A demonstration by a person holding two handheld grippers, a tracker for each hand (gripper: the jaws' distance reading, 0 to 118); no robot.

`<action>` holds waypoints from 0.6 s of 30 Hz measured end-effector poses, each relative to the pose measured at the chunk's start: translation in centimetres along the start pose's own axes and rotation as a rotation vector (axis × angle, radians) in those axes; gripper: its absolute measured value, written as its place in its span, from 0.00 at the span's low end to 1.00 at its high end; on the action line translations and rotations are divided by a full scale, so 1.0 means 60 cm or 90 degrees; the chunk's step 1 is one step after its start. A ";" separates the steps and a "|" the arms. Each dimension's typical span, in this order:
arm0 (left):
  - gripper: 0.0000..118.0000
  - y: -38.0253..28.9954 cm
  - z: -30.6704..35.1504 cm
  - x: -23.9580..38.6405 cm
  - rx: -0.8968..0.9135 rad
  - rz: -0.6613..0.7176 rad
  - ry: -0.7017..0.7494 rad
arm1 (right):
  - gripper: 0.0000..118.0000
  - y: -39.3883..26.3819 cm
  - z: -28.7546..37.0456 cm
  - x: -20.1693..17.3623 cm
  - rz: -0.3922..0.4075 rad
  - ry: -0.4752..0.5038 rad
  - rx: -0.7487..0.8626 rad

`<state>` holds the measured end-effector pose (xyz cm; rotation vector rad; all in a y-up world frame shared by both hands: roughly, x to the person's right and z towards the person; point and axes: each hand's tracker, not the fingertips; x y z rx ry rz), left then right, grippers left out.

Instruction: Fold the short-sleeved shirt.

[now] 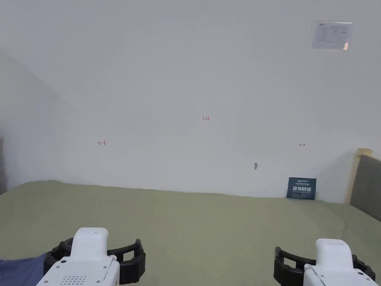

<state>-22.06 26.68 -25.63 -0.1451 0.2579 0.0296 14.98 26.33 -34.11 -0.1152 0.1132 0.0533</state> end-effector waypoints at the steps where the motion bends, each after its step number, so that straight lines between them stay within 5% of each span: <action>1: 1.00 0.000 0.001 -0.001 0.002 0.001 -0.001 | 1.00 0.000 0.000 0.000 0.002 -0.001 0.000; 18: 1.00 0.005 -0.003 -0.005 -0.001 0.001 0.000 | 1.00 0.004 -0.002 0.002 0.004 0.000 0.001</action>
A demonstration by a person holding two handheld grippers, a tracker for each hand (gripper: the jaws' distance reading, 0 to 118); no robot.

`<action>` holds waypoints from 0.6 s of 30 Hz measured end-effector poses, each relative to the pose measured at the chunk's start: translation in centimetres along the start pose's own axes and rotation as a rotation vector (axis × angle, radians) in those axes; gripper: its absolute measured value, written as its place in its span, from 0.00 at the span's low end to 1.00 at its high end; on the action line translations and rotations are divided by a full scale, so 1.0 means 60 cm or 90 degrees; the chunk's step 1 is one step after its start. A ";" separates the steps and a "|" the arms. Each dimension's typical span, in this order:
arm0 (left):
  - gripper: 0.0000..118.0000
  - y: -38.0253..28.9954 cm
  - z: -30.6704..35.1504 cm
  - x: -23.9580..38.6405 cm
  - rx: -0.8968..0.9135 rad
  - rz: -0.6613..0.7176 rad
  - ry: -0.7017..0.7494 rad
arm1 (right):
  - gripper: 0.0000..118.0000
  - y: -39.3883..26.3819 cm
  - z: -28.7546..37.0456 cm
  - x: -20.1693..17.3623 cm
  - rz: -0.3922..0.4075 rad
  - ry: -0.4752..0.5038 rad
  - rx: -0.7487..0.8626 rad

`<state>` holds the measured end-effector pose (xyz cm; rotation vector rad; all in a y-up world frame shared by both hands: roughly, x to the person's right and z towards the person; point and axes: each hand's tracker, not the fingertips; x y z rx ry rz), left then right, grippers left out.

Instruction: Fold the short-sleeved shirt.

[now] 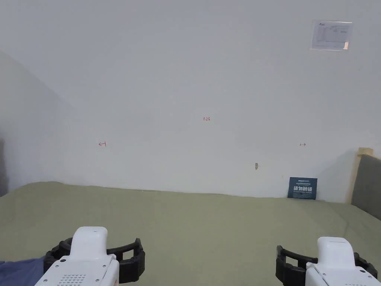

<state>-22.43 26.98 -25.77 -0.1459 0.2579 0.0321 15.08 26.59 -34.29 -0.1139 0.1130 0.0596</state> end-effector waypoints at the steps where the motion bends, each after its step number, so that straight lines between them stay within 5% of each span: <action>1: 1.00 -0.001 0.000 -0.001 -0.002 -0.002 -0.001 | 1.00 -0.003 0.000 0.000 0.010 -0.002 0.002; 18: 1.00 -0.015 0.001 -0.003 -0.005 -0.002 0.001 | 1.00 -0.008 0.002 0.009 0.003 -0.006 -0.006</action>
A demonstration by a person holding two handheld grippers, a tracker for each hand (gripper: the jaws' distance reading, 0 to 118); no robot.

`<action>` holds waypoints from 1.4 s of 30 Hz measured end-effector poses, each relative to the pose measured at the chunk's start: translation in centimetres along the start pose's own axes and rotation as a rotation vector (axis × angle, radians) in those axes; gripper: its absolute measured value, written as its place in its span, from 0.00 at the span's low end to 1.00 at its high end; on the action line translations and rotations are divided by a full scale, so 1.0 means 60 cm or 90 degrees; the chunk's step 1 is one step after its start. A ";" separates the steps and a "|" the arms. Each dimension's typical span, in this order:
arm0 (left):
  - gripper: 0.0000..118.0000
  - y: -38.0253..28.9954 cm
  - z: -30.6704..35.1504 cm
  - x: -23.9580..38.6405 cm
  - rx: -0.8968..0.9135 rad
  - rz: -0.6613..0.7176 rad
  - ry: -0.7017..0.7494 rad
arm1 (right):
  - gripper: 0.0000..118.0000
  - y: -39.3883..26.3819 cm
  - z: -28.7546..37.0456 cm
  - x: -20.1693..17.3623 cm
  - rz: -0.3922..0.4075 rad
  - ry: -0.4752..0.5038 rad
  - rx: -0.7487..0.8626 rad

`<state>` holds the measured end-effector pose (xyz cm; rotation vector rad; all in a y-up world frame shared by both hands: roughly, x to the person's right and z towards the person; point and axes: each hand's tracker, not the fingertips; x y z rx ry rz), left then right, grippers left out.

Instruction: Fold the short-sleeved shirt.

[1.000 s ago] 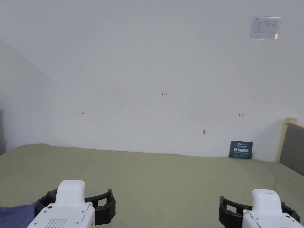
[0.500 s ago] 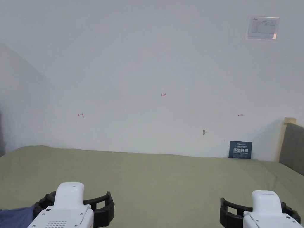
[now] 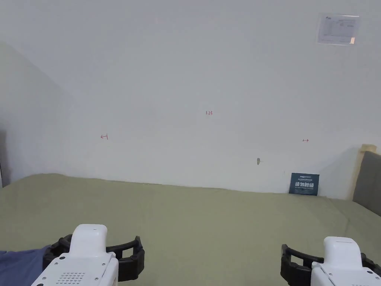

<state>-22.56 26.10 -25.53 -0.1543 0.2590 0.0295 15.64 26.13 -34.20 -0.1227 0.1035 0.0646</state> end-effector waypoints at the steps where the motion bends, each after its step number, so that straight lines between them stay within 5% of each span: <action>1: 1.00 -0.001 -0.001 0.000 0.000 -0.001 0.000 | 1.00 0.000 0.000 0.000 -0.002 0.001 -0.002; 42: 1.00 0.014 -0.005 -0.010 0.002 0.004 0.002 | 1.00 0.004 -0.003 0.001 0.006 0.000 0.000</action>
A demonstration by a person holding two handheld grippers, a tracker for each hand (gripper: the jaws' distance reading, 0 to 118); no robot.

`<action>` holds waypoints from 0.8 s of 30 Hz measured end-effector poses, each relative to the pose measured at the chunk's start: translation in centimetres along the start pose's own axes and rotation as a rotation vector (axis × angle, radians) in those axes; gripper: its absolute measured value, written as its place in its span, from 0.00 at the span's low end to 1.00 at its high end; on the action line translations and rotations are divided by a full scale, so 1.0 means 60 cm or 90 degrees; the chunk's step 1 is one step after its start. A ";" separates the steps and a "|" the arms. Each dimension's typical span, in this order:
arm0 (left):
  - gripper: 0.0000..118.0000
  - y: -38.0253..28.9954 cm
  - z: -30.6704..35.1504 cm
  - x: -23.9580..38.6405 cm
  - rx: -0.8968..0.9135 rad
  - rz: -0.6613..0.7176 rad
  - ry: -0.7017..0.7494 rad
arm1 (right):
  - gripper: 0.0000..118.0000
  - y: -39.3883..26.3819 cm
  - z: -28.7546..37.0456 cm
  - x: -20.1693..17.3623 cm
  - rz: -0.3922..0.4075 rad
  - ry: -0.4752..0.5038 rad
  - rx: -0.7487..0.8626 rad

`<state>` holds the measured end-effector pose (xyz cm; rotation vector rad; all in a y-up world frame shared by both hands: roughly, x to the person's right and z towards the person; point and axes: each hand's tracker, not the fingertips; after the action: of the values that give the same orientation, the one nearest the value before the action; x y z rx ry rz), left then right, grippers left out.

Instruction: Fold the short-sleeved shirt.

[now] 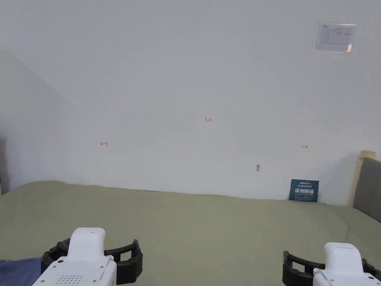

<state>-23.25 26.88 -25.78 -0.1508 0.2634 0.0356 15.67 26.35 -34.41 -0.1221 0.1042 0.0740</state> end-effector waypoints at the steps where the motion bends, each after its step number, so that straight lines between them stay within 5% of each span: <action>1: 1.00 0.000 0.000 0.000 0.002 -0.001 -0.001 | 1.00 0.000 0.000 -0.001 0.001 -0.001 0.000; 24: 1.00 0.000 -0.005 0.003 -0.001 -0.006 -0.011 | 1.00 -0.005 -0.011 -0.014 0.007 0.011 -0.012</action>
<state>-23.18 26.83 -26.13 -0.1537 0.2447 0.0273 14.81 25.89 -34.95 -0.1406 0.1222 0.0845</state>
